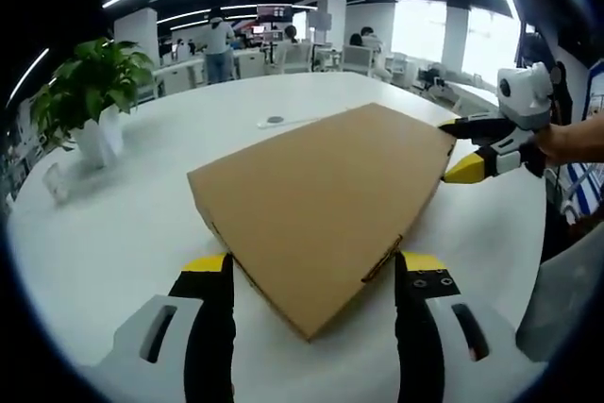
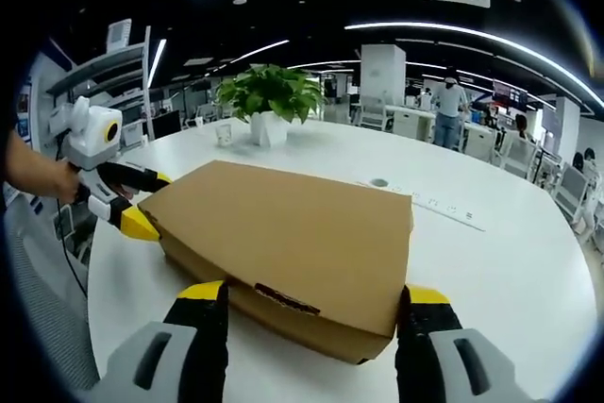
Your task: Operate the shoe box by opening the lid, removing the specified soft item, and placing it in the target area until the item is outside and the box remains undamaged.
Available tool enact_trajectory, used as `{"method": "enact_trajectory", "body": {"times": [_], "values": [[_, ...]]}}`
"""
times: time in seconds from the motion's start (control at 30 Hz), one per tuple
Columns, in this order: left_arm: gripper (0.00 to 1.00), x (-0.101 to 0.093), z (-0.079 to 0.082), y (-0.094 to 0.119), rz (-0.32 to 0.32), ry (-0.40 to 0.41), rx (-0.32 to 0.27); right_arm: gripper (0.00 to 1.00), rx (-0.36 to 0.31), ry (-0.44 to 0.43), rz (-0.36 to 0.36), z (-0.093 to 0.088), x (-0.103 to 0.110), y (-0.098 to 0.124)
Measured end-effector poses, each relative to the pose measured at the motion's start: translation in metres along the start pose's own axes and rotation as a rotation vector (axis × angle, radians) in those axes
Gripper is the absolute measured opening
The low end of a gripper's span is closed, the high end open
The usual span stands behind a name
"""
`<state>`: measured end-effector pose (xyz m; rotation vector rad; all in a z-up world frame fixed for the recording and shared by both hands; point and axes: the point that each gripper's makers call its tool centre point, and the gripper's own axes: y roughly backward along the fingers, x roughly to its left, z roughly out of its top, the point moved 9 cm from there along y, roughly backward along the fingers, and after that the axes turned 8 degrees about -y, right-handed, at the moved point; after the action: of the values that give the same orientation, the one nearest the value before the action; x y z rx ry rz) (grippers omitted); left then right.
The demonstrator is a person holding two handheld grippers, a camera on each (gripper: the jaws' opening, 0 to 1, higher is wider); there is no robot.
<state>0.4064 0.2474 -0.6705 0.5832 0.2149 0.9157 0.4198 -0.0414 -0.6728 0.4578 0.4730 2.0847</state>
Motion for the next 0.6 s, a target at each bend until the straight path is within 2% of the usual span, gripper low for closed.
{"method": "enact_trajectory", "body": {"times": [0.6], "values": [[0.67,0.023,-0.005,0.006,-0.049,-0.042,0.002,0.69,-0.003,-0.020,-0.032,0.000,0.024,-0.004]]}}
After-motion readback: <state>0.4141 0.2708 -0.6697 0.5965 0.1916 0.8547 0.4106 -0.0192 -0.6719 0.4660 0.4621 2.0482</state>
